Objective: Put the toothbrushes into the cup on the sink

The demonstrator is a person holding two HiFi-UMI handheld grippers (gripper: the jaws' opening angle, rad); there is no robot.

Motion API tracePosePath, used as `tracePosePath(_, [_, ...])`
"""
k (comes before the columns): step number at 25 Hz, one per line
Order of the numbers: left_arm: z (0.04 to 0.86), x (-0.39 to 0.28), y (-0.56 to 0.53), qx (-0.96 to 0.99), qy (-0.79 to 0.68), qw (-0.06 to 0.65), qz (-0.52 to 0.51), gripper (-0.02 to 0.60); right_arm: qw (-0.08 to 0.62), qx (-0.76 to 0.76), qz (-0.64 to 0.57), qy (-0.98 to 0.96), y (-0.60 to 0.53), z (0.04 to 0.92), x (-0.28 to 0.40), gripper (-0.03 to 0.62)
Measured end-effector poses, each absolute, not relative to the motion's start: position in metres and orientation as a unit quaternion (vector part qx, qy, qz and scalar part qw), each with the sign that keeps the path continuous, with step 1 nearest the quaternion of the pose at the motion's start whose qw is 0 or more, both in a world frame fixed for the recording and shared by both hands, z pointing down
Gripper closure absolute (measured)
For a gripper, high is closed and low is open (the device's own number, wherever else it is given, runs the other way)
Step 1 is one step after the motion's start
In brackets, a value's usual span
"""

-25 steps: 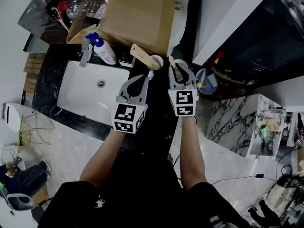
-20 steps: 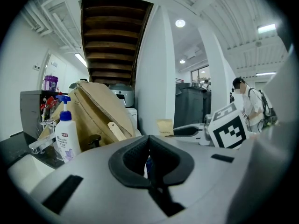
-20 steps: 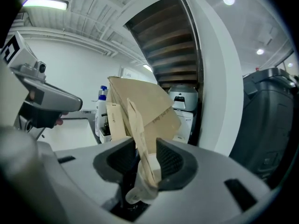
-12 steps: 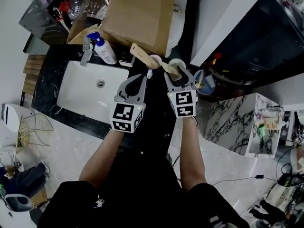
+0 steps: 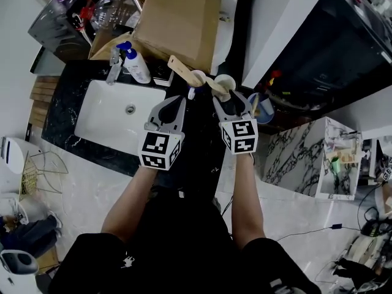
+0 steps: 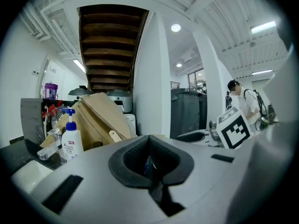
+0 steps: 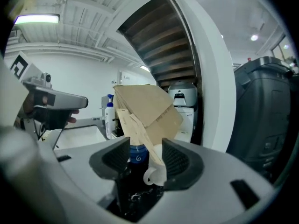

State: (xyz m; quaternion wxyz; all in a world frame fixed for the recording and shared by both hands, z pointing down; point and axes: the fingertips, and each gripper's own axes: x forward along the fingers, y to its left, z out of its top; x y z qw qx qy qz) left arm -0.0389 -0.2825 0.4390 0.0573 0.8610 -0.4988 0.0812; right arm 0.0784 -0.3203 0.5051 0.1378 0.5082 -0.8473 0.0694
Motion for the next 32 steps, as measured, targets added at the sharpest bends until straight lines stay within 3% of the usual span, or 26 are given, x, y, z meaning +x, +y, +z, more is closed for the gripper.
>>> tracePosePath(8, [0.416,-0.053,-0.267,0.872,-0.485,0.046,0.055,0.578,0.067,0.54,0.09,-0.834,-0.296,0.468,0.088,0.431])
tracePosePath(16, [0.404,-0.068,-0.255,0.894,-0.444,0.044,0.045,0.578,0.029,0.596,0.094,-0.797,-0.259,0.429,0.091,0.59])
tracePosePath(32, [0.365,-0.13,-0.22,0.922,-0.385,0.027,0.016,0.578,0.015,0.666,0.049,-0.744,-0.169,0.353,0.044,0.592])
